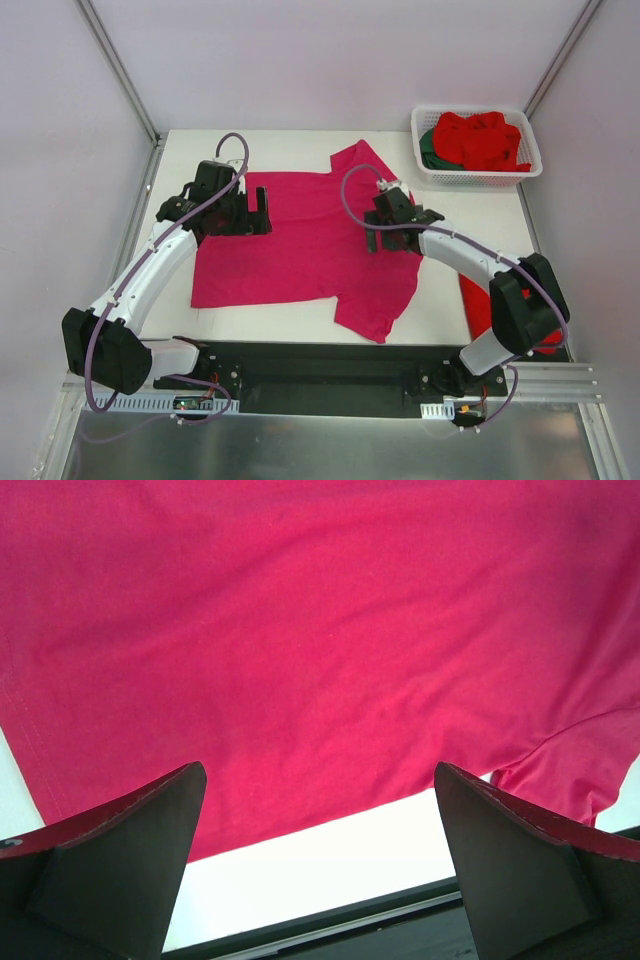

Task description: Fold and stack the t-shirts

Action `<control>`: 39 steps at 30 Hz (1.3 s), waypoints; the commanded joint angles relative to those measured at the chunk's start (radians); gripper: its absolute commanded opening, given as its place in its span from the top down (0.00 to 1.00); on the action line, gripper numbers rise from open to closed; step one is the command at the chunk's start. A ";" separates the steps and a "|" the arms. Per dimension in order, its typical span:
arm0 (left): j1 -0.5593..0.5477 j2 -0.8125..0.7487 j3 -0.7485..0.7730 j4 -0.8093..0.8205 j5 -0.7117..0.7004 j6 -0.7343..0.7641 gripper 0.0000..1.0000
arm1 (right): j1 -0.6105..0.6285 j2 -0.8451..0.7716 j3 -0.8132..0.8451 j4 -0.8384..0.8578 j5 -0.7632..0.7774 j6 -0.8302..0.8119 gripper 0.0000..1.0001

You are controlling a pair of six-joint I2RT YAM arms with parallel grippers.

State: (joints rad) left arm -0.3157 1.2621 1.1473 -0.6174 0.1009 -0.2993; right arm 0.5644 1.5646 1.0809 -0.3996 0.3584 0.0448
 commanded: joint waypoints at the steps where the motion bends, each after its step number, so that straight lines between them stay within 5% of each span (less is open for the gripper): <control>1: -0.013 -0.010 0.017 -0.002 -0.001 0.014 0.01 | 0.067 -0.035 -0.096 -0.013 -0.098 0.058 0.01; 7: -0.013 0.025 0.018 -0.008 -0.089 0.023 0.01 | 0.123 -0.043 -0.185 0.002 -0.165 0.064 0.01; 19: -0.014 0.325 0.075 -0.077 -0.043 -0.006 0.01 | 0.131 -0.009 -0.184 -0.034 -0.237 0.017 0.01; 39: -0.005 0.352 -0.126 -0.125 -0.075 -0.061 0.01 | 0.131 -0.009 -0.217 -0.097 -0.331 0.032 0.01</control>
State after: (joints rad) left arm -0.3153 1.6135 1.0348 -0.7177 0.0414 -0.3485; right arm 0.6914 1.5635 0.8833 -0.4458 0.0402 0.0689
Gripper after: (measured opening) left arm 0.993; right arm 0.987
